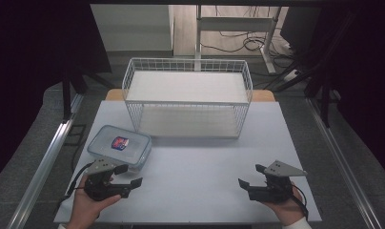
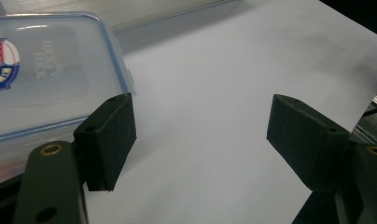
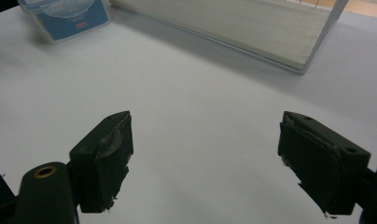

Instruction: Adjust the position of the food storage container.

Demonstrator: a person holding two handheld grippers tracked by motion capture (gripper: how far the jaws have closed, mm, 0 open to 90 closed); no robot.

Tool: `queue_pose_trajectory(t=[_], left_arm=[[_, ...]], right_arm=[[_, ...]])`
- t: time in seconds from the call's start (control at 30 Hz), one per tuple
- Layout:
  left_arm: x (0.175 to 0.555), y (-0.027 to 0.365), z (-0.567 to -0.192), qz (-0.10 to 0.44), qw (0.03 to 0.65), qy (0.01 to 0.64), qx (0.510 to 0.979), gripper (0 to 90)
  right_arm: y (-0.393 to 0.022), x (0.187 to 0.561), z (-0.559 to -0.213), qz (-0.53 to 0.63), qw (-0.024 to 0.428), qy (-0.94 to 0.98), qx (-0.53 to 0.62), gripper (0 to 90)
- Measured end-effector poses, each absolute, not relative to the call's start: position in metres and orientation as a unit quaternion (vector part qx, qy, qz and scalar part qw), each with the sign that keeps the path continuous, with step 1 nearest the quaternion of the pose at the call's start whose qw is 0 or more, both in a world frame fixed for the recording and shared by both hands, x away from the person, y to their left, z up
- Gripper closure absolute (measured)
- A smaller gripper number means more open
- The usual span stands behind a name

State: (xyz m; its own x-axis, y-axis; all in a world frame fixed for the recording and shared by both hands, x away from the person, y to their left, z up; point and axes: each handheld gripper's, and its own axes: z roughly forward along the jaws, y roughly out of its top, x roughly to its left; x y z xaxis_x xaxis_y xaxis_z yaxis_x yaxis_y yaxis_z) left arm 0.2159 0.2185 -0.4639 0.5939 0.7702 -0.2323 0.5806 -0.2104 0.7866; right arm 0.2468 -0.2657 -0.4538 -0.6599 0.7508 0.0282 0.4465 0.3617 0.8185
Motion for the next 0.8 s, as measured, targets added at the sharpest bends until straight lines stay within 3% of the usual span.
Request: queue_pose_trajectory(t=[0.17, 0.47, 0.8], left_arm=[[0.226, 0.224, -0.455, 0.094, 0.449, 0.450, 0.766, 23.7], [0.244, 0.256, -0.429, 0.135, 0.430, 0.461, 0.764, 24.7], [0.277, 0.291, -0.425, 0.149, 0.394, 0.485, 0.766, 26.3]], right_arm=[[-0.270, 0.248, -0.455, 0.427, 0.179, 0.807, 0.367, 18.2], [-0.268, 0.249, -0.456, 0.423, 0.183, 0.807, 0.369, 18.2], [-0.261, 0.250, -0.460, 0.414, 0.182, 0.813, 0.366, 18.3]])
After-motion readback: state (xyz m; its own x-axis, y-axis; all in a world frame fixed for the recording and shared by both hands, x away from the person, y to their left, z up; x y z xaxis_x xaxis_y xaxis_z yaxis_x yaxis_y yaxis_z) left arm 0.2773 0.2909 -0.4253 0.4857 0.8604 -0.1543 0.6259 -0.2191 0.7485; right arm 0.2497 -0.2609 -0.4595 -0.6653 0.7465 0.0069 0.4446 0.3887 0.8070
